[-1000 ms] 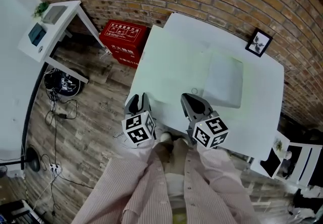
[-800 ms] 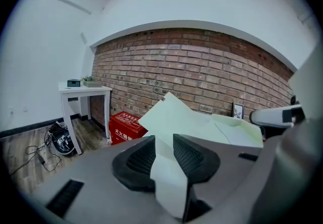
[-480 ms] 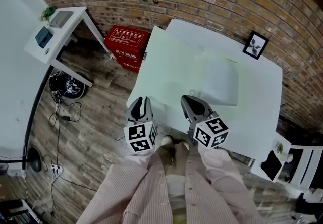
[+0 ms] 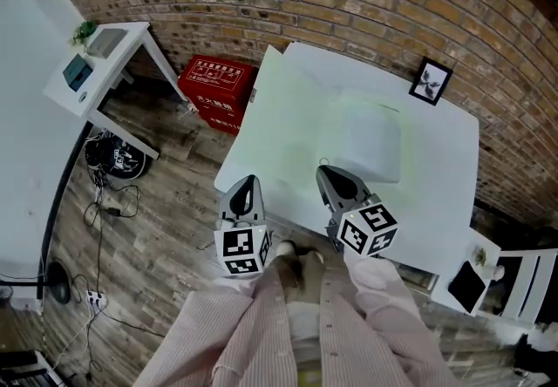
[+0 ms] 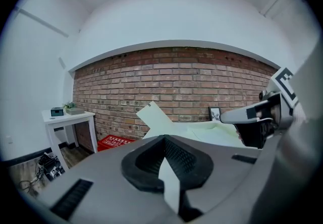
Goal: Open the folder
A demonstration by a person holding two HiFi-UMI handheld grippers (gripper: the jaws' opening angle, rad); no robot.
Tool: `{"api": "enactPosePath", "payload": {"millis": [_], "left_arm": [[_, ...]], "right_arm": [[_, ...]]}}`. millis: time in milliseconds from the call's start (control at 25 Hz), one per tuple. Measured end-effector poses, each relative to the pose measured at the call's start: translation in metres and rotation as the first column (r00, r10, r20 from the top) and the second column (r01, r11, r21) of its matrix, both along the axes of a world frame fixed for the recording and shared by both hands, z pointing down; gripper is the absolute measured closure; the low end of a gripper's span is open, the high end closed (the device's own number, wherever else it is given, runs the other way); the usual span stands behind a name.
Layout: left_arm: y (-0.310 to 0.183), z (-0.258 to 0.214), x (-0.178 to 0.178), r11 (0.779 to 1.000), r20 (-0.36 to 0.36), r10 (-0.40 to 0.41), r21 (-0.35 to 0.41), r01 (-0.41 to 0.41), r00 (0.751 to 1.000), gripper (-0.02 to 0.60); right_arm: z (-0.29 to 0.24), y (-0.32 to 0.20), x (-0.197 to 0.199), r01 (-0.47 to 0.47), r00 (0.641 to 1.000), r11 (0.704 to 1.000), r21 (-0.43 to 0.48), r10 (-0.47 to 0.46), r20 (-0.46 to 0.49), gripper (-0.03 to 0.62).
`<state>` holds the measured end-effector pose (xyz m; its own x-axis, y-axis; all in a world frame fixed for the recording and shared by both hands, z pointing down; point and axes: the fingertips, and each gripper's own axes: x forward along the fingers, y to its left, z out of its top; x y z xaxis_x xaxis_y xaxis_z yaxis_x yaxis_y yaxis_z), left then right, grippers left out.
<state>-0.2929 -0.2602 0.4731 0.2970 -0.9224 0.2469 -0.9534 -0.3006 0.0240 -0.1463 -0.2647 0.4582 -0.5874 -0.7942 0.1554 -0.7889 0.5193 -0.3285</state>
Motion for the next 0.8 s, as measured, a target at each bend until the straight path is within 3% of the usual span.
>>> {"api": "enactPosePath", "payload": {"millis": [360, 800], "left_arm": [[0.008, -0.024, 0.035, 0.993, 0.001, 0.11, 0.051, -0.11, 0.994, 0.589], [0.01, -0.053, 0.087, 0.959, 0.002, 0.268, 0.097, -0.267, 0.963, 0.589]], "right_arm": [[-0.021, 0.01, 0.033, -0.075, 0.997, 0.996, 0.05, 0.075, 0.001, 0.589], [-0.047, 0.028, 0.103, -0.218, 0.975, 0.97, 0.107, 0.22, -0.006, 0.589]]}}
